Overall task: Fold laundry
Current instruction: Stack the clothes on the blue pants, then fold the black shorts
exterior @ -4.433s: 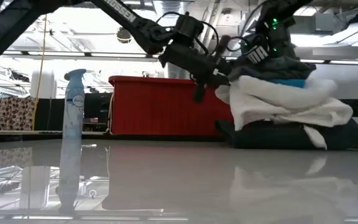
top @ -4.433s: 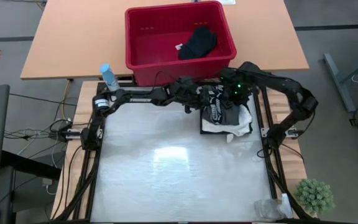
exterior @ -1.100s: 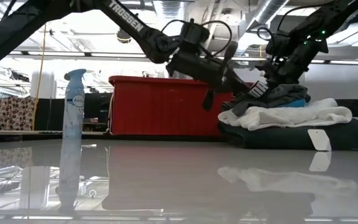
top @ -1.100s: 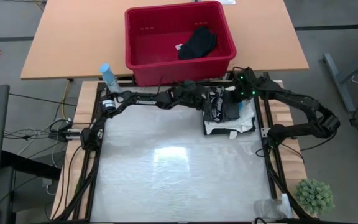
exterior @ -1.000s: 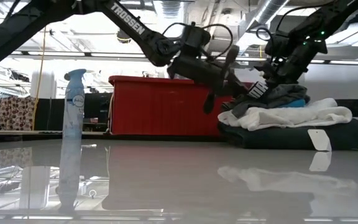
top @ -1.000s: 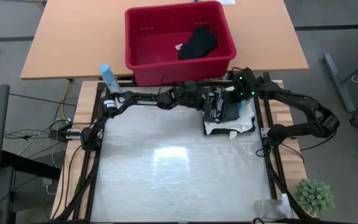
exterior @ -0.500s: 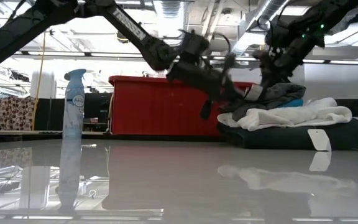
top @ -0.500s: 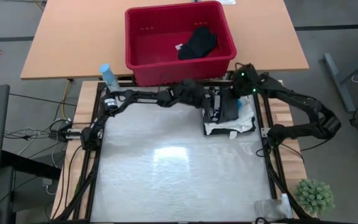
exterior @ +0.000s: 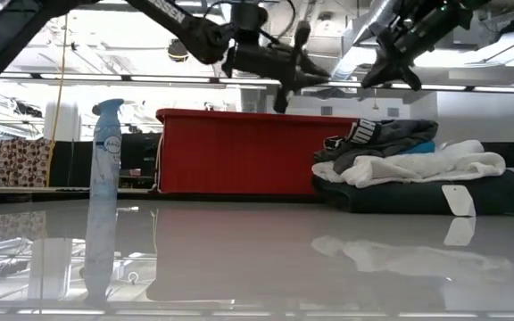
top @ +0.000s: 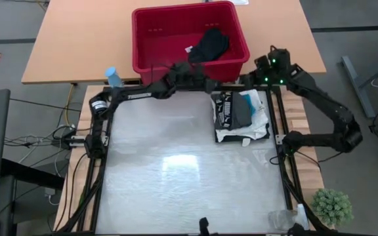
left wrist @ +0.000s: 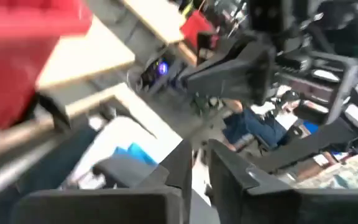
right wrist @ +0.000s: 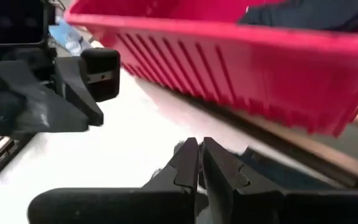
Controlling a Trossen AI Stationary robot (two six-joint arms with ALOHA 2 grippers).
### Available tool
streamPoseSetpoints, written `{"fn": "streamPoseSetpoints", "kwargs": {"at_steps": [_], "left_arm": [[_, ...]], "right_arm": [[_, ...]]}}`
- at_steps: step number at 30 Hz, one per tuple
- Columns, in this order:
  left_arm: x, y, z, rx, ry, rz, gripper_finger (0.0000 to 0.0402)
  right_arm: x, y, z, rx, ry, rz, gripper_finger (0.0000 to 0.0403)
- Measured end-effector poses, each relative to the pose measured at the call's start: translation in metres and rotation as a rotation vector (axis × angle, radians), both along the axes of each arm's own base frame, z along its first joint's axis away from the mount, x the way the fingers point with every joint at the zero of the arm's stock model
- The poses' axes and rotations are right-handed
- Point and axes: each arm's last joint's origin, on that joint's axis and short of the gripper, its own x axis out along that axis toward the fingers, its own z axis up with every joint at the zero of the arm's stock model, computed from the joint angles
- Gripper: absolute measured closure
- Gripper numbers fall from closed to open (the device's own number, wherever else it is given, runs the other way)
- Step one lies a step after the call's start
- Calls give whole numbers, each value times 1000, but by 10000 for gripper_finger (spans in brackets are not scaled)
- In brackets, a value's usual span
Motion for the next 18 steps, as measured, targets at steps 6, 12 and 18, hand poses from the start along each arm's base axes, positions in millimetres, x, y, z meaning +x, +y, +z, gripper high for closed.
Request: {"fn": "streamPoseSetpoints", "kwargs": {"at_steps": [6, 12, 18], "left_arm": [[-37, 17, 54, 176, -97, 189, 316], [-82, 57, 73, 228, -72, 299, 293], [-116, 93, 70, 245, -1, 362, 292]], "right_arm": [[11, -27, 17, -32, 5, -19, 352], [47, -86, 35, -97, 44, -24, 352], [84, -163, 47, -177, 63, -72, 352]]}}
